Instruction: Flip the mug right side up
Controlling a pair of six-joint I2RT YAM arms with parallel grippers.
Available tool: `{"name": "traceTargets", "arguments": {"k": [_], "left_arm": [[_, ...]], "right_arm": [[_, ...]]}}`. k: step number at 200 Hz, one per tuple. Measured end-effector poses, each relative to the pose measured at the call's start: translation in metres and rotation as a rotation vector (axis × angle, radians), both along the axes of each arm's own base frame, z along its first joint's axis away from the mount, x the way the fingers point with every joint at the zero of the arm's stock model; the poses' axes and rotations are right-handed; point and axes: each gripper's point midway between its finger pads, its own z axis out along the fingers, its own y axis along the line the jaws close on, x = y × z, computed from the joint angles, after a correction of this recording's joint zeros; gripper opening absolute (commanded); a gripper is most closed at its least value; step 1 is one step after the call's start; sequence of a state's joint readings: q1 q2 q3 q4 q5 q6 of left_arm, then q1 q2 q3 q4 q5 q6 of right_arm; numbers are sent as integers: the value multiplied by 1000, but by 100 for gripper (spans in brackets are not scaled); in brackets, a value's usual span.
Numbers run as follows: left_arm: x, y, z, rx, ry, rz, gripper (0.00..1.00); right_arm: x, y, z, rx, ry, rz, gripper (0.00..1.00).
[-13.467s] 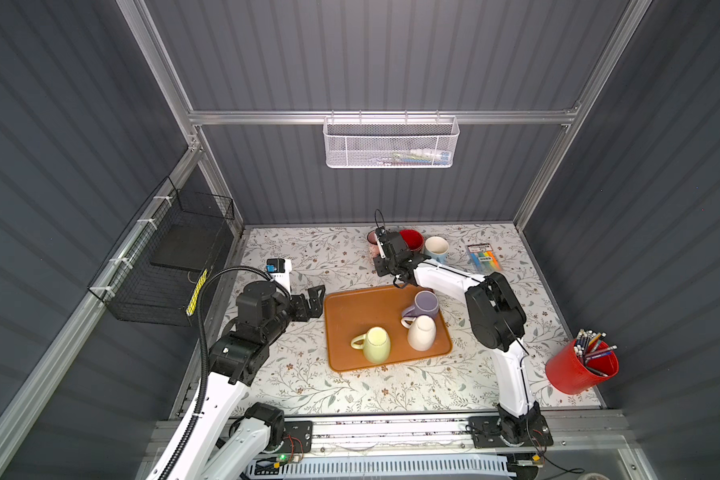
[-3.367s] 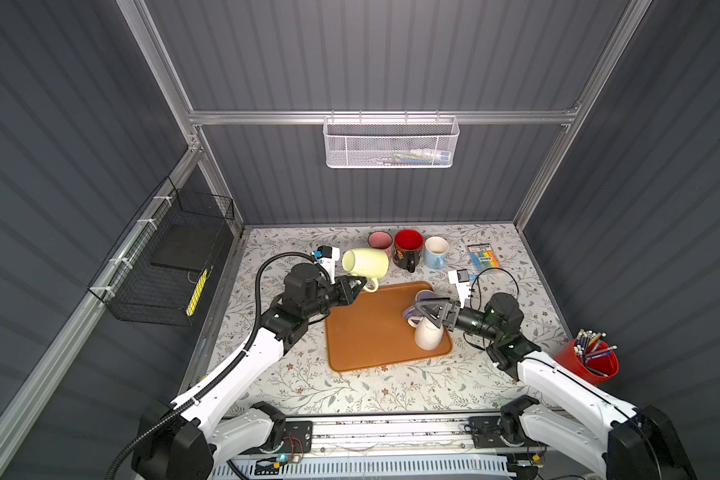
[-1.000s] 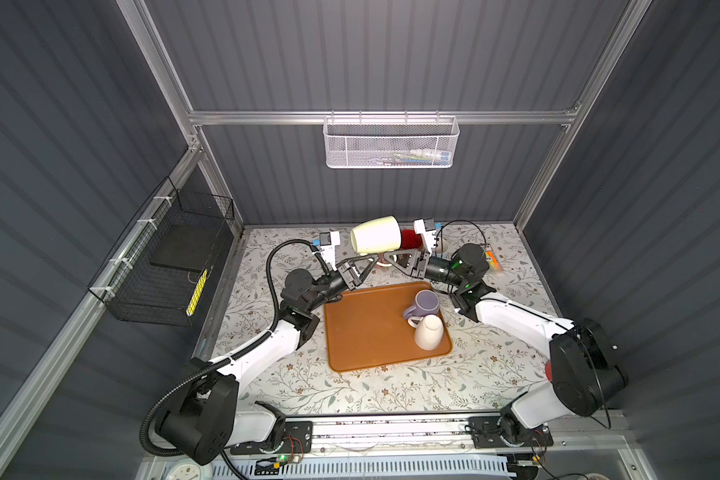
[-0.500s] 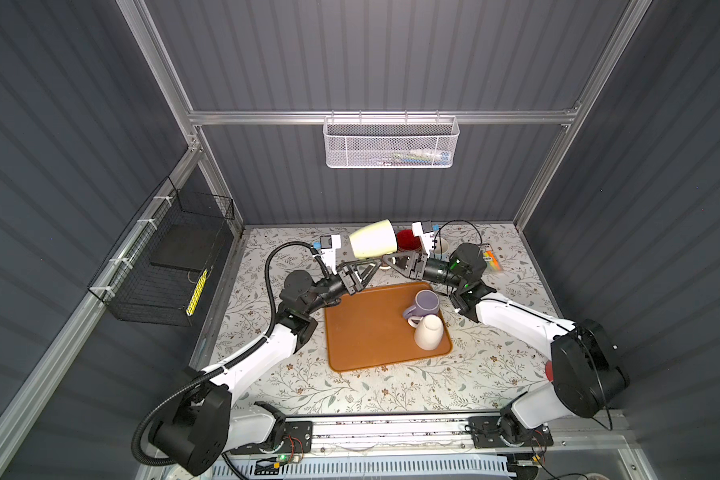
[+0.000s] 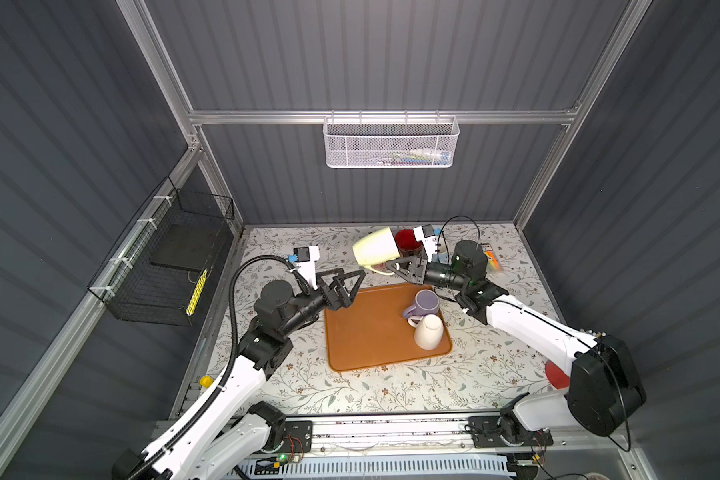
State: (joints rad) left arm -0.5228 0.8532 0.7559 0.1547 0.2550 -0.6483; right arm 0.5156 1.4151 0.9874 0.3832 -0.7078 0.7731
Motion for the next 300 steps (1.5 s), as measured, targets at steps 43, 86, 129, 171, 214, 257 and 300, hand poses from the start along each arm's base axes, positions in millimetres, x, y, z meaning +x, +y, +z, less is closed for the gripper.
{"name": "traceTargets", "arguments": {"k": [43, 86, 129, 171, 214, 257, 300], "left_arm": [[1, 38, 3, 165, 28, 186, 100], [8, 75, -23, 382, 125, 365, 100], [3, 105, -52, 544, 208, 468, 100], [-3, 127, -54, 620, 210, 546, 100], [-9, 143, -49, 664, 190, 606, 100], [-17, 158, -44, 680, 161, 659, 100], [-23, 161, -55, 702, 158, 652, 100]], "right_arm": [[1, 11, -19, -182, -1, -60, 0], [12, 41, -40, -379, -28, -74, 0], [24, 53, -76, -588, -33, -107, 0], [37, 61, -93, -732, -65, -123, 0], [55, 71, -104, -850, -107, -136, 0], [71, 81, -126, -955, -121, -139, 0], [92, 88, -141, -1035, -153, -158, 0]]}}
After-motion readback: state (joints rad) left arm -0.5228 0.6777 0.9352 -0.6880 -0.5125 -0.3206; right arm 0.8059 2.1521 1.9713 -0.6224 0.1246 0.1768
